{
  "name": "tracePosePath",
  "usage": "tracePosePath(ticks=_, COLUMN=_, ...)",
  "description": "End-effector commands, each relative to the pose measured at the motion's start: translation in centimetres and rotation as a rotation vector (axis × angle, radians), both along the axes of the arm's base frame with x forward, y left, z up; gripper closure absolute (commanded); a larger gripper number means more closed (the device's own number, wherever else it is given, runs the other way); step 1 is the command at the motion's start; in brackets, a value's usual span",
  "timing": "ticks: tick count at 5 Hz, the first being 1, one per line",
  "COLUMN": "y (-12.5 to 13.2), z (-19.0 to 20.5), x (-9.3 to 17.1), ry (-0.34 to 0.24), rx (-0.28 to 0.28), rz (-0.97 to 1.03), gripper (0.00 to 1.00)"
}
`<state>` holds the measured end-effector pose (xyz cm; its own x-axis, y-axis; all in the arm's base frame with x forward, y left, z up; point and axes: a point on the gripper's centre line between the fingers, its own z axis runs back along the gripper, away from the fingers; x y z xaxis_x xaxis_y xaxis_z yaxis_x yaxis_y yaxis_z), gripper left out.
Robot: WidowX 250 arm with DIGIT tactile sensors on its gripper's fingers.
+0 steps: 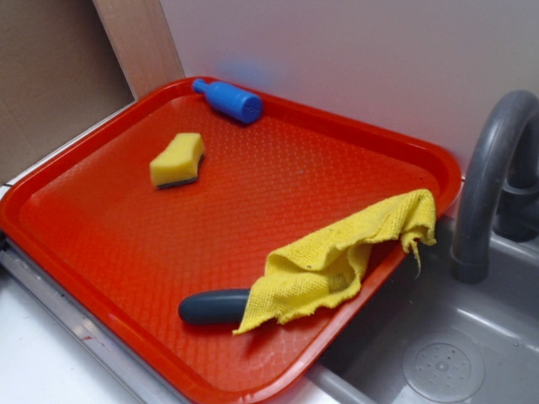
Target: Grab the plastic pickle.
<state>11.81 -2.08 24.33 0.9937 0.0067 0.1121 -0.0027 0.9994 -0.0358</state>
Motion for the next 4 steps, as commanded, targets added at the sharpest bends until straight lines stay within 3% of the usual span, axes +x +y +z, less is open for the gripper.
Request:
tracePosePath(ticks=1, y=0.0, z=0.0, x=0.0, ry=0.000, rx=0.000, rz=0.000, gripper=0.00)
tracePosePath(ticks=4, y=-8.7, z=-3.2, x=2.8, ry=-0.123, rx=0.034, rz=-0.333, gripper=0.00)
